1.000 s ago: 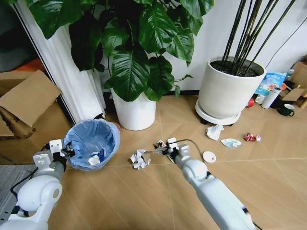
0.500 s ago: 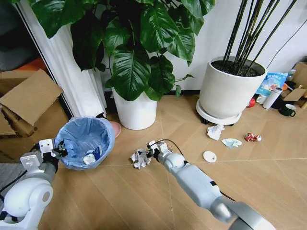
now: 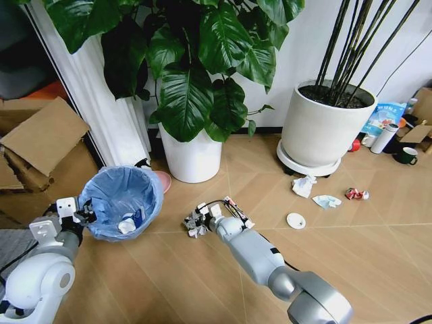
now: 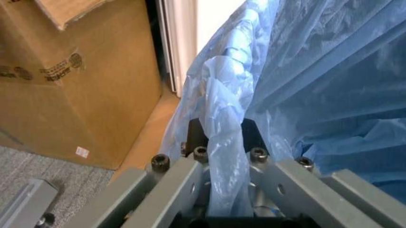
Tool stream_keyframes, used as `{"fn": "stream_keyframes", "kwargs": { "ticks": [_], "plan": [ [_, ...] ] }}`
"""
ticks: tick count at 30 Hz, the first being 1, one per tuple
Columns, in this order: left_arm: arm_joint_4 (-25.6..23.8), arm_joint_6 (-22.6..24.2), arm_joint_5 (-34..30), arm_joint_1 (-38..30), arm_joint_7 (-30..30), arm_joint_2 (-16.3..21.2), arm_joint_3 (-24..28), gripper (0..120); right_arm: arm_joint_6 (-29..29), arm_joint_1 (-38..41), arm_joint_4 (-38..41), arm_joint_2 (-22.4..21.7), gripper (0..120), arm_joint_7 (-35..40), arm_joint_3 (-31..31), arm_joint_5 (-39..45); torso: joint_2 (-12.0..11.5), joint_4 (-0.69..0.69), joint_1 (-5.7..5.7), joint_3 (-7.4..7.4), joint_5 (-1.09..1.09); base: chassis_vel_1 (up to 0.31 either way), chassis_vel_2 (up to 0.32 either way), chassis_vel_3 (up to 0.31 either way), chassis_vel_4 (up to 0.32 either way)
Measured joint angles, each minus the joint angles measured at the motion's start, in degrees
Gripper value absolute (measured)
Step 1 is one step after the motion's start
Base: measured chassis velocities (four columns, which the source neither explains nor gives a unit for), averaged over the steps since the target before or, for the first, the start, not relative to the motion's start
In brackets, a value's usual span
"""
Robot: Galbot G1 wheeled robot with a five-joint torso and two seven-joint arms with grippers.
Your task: Pick up the trash bin and place the garbage on the floor into it.
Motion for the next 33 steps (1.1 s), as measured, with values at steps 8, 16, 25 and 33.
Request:
{"fn": "stream_keyframes", "kwargs": {
  "ticks": [8, 16, 25, 33],
  "plan": [
    [0.07, -0.09, 0.16, -0.04, 0.08, -0.16, 0.28, 0, -0.61, -0.65, 0.03, -0.14, 75, -0.21, 0.14, -0.86, 0.0, 0.01, 0.0, 0.0, 0.01, 0.0, 0.0, 0.0, 0.0],
    [0.13, -0.1, 0.1, -0.21, 0.09, 0.01, 0.2, 0, -0.61, -1.1, 0.02, -0.2, 47, -0.22, 0.51, -0.9, 0.0, 0.02, 0.0, -0.01, 0.02, 0.0, 0.0, 0.0, 0.0],
    [0.13, -0.16, 0.14, -0.22, 0.11, -0.11, 0.23, 0, -0.5, -1.62, 0.06, -0.23, 17, 0.12, 1.79, -1.51, 0.0, 0.02, 0.0, 0.0, 0.02, 0.0, 0.0, 0.0, 0.0],
    [-0.04, -0.19, 0.22, -0.03, 0.11, -0.15, 0.25, 0, -0.04, -2.41, 2.73, -0.26, 0, 1.36, 4.69, -2.24, 0.0, 0.02, 0.0, 0.0, 0.01, 0.0, 0.0, 0.0, 0.0]
  ]
}}
